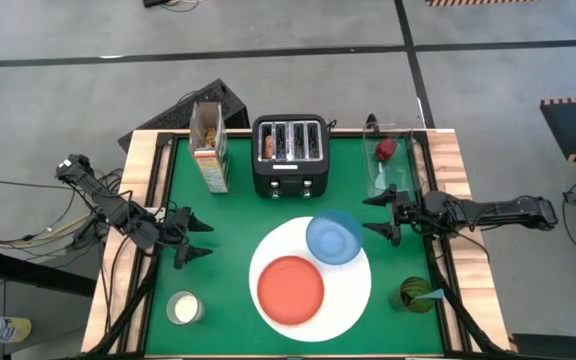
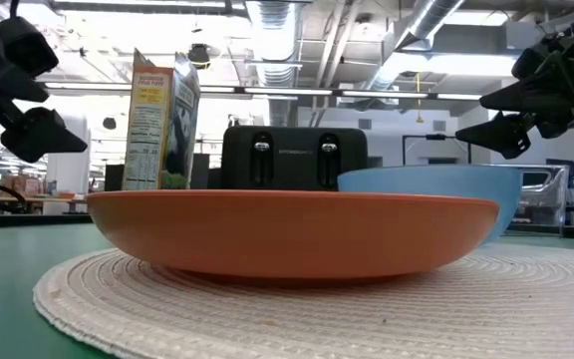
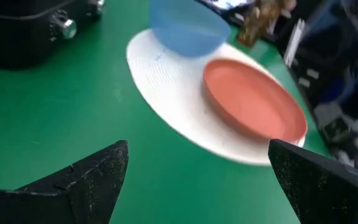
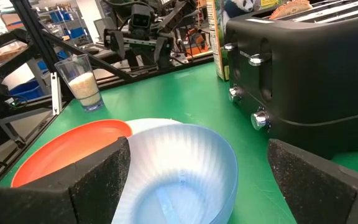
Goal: Arrange a breakfast setting
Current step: Pour the cereal into the blue bowl
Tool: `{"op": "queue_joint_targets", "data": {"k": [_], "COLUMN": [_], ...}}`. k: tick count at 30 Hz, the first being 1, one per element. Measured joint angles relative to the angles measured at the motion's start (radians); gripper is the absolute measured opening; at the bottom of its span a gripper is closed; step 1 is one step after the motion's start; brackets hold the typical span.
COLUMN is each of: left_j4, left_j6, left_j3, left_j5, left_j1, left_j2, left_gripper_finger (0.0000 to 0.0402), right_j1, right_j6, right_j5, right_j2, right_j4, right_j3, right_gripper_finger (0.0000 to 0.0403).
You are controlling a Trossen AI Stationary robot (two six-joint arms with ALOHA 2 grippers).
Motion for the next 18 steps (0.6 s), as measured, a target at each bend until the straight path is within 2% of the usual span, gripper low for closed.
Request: {"op": "queue_joint_targets", "data": {"k": [4,7,13,18], "left_j4": [-0.008,-0.03,-0.002,-0.003], "left_j6": [-0.139,-0.179,-0.286,-0.28], "left_j3": [0.0,0.0,0.0,0.0], "left_j5": [-0.037,-0.065,-0.149,-0.126], "left_j1": [0.0,0.0,0.003,0.039], "left_j2": [0.004,0.016,0.036,0.045], "left_gripper_finger": [0.0383,0.0397,0.04,0.04], "right_j1": [0.0,0.0,0.0,0.0], "right_j6": [0.0,0.0,0.0,0.0], "right_j5": [0.0,0.0,0.0,0.0], "right_j2": [0.0,0.0,0.0,0.0], "right_j4": [0.0,0.0,0.0,0.0], "right_j3": [0.0,0.0,0.0,0.0], "right_gripper_finger": [0.0396,0.0396,0.0396,0.0396]}}
